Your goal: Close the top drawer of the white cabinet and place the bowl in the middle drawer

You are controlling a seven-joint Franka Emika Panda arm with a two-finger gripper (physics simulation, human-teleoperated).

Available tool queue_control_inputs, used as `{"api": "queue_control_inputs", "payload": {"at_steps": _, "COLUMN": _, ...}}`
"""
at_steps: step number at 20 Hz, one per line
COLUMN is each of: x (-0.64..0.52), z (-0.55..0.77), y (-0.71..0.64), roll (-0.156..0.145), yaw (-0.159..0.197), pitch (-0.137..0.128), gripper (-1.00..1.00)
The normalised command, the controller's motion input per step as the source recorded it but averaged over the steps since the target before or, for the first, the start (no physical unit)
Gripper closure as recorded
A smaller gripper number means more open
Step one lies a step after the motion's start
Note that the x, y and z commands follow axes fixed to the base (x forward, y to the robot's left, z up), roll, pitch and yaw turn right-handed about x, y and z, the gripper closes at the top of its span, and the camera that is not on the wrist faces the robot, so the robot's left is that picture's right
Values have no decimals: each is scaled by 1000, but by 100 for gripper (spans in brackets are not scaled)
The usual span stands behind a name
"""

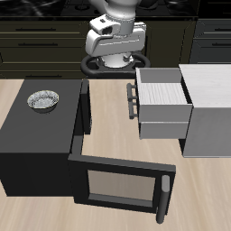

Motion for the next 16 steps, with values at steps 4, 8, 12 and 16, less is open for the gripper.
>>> {"api": "queue_control_inputs", "payload": {"at_steps": 4, "x": 19, "z": -40, "y": 8, "roll": -16, "yaw": 137, "pitch": 18, "gripper": -100}}
{"api": "queue_control_inputs", "payload": {"at_steps": 8, "x": 76, "z": -94, "y": 32, "roll": 6, "yaw": 191, "pitch": 32, "gripper": -100}}
{"api": "queue_control_inputs", "payload": {"at_steps": 12, "x": 55, "z": 11, "y": 23, "roll": 55, "yaw": 162, "pitch": 13, "gripper": -100}}
{"api": "queue_control_inputs", "payload": {"at_steps": 16, "x": 52, "z": -12, "y": -107, "roll": -24, "yaw": 137, "pitch": -16, "gripper": -100}}
